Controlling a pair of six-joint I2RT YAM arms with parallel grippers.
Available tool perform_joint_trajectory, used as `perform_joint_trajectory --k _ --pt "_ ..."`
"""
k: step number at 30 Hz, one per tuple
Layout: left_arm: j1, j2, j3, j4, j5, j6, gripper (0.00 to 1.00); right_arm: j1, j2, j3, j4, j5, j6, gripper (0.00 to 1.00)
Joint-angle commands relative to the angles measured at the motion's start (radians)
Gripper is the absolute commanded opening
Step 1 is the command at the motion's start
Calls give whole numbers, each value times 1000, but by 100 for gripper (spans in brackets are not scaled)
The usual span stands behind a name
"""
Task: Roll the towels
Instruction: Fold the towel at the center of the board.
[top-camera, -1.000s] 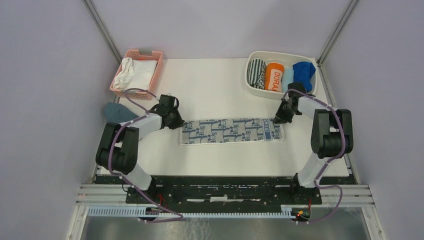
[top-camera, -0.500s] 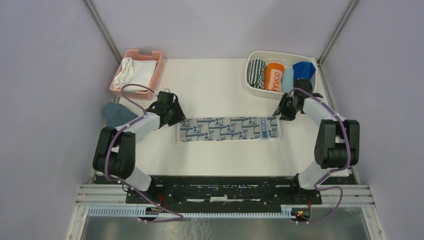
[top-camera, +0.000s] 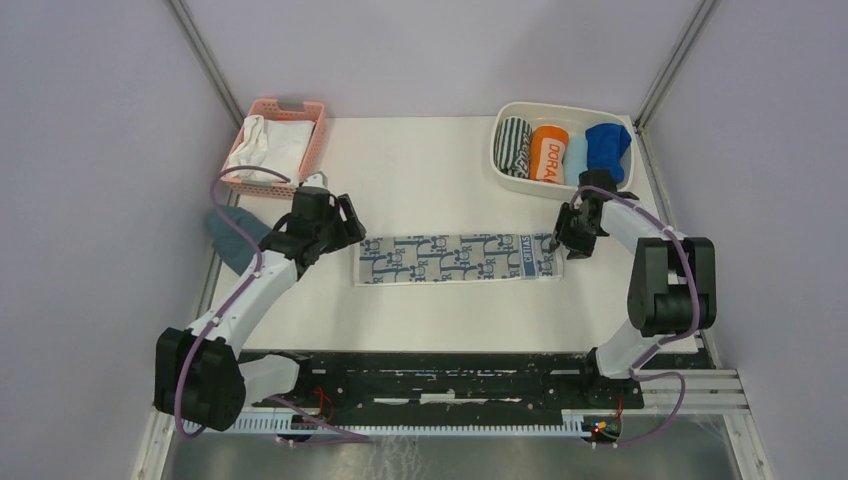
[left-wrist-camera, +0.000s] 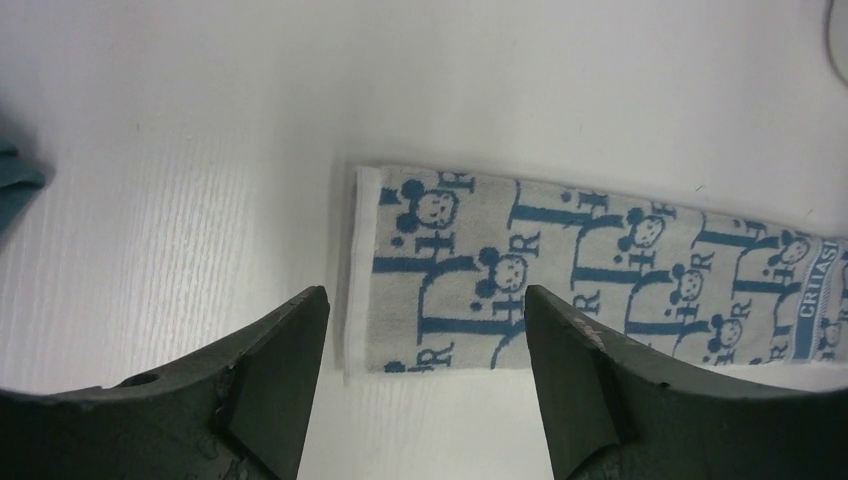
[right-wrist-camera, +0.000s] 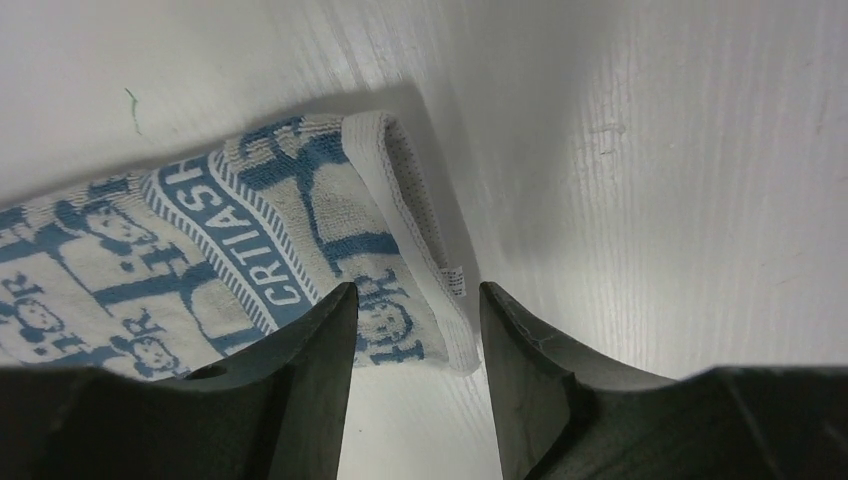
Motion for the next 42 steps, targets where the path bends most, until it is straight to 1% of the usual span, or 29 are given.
perform_joint_trajectory --k 1,5,7,10,11,13,15,16,18,19,21,23,24,26,29,32,37,39,42 --pt "3 -15 -23 -36 -26 41 79 29 45 19 -22 42 -31 56" --pt "3 11 -27 -25 -12 41 79 47 122 33 -50 36 -37 55" --pt "3 28 -21 -25 6 43 79 55 159 42 -75 37 -40 51" --pt "3 33 -27 -19 13 40 79 65 194 50 -99 55 -45 41" --pt "3 33 -32 -14 16 36 79 67 206 56 -106 58 -47 36" --pt "3 33 -37 -1 35 30 79 69 229 72 -130 61 -53 24" --pt "3 33 -34 0 50 27 79 67 236 91 -157 95 -54 7" --pt "3 32 -34 0 56 27 79 67 232 101 -173 136 -50 1" --pt "3 27 -35 3 72 28 79 64 214 127 -212 248 -42 0" --pt "3 27 -35 5 88 29 79 59 199 146 -234 334 -34 0" --pt "3 31 -38 10 123 30 79 51 157 175 -267 455 -23 0" --pt "1 39 -42 11 147 30 79 46 115 215 -296 547 -15 0" --pt "1 43 -44 13 161 30 79 47 94 233 -311 565 -14 0" --pt "1 52 -51 23 194 23 79 54 71 269 -332 530 -25 0" --pt "1 57 -68 56 246 4 79 92 39 300 -343 382 -55 0" --pt "1 74 -86 88 278 -13 79 157 30 328 -349 213 -79 0" --pt "-1 128 -113 166 333 -57 72 295 73 406 -334 -58 -49 0" --pt "-5 146 -128 202 344 -77 68 357 103 443 -312 -122 -26 0" --pt "-16 175 -143 244 343 -97 62 452 153 507 -293 -145 8 0"
